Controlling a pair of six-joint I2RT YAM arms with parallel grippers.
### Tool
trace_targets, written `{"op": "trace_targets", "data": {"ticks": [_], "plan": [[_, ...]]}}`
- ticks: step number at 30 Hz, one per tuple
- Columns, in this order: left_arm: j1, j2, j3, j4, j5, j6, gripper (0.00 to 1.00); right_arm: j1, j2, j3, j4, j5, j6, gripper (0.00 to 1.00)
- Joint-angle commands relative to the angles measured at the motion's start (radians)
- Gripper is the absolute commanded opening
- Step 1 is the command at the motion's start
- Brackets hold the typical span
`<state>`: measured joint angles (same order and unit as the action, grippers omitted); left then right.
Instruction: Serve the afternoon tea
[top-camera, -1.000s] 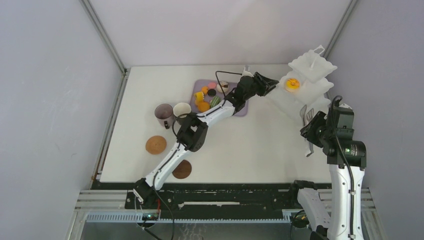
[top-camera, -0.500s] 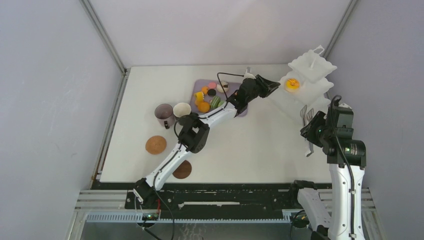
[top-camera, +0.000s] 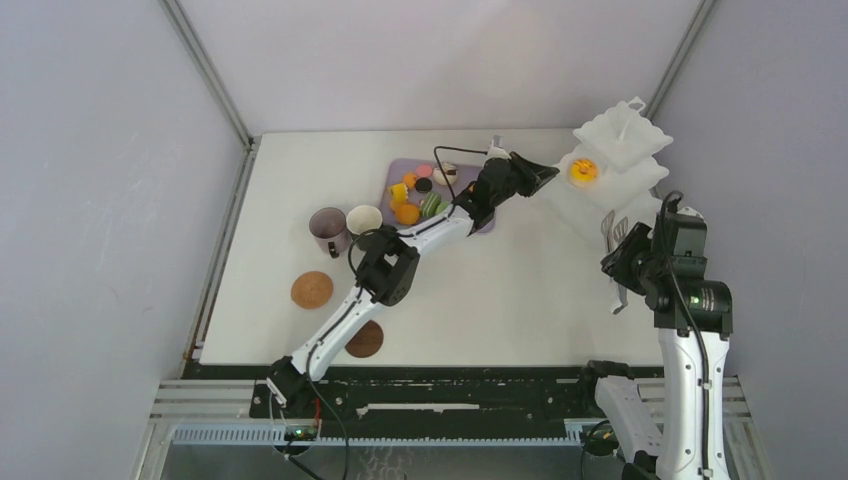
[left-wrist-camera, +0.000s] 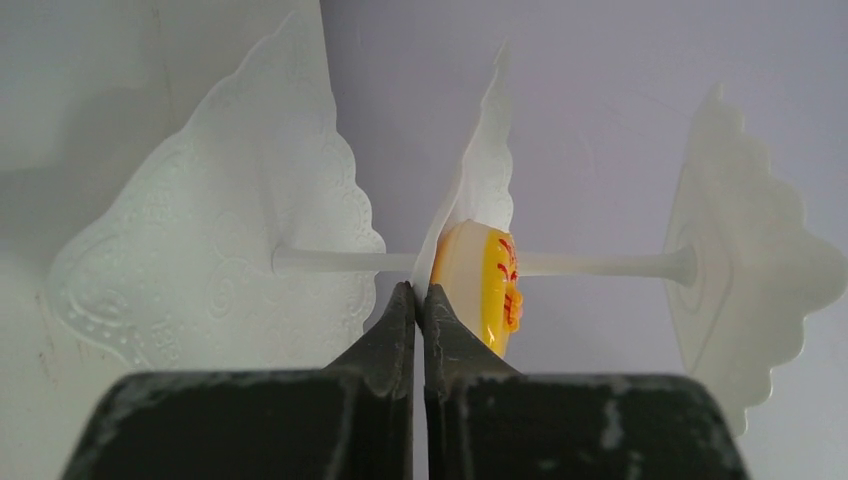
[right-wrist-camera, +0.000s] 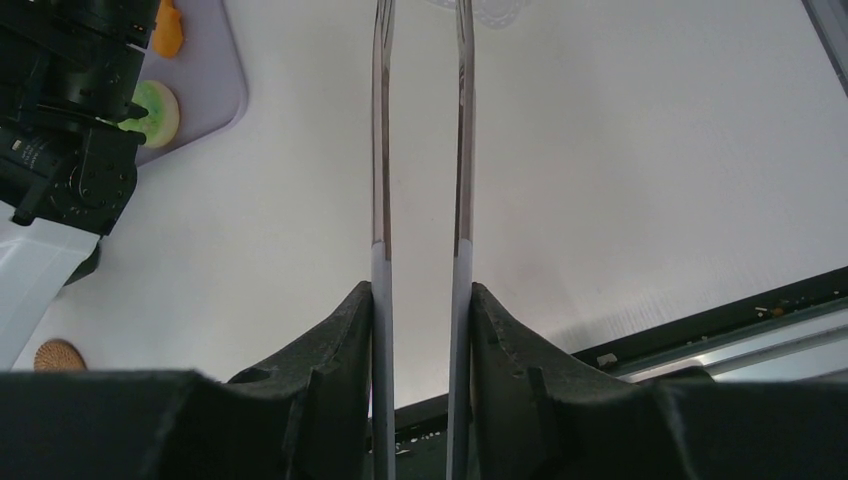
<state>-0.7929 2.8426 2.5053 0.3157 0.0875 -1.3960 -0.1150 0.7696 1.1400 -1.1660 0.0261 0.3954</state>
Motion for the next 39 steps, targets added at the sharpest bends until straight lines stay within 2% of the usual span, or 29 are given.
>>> {"op": "trace_targets", "data": {"ticks": [1,10,24,39], "plan": [[0.003,-0.152,-0.096,0.117,0.054,-0.009,0.00,0.004,-0.028,0.047,0.024,0.011,-0.002,0.42],[0.011,-0.288,-0.277,0.161,0.098,-0.011,0.00,0.000,-0.051,0.062,0.004,-0.005,0.009,0.42],[0.042,-0.465,-0.555,0.222,0.074,0.008,0.00,0.002,-0.055,0.072,0.001,-0.020,0.010,0.41],[0.056,-0.557,-0.719,0.270,0.066,0.024,0.00,0.014,-0.053,0.072,0.012,-0.040,0.012,0.41]]}}
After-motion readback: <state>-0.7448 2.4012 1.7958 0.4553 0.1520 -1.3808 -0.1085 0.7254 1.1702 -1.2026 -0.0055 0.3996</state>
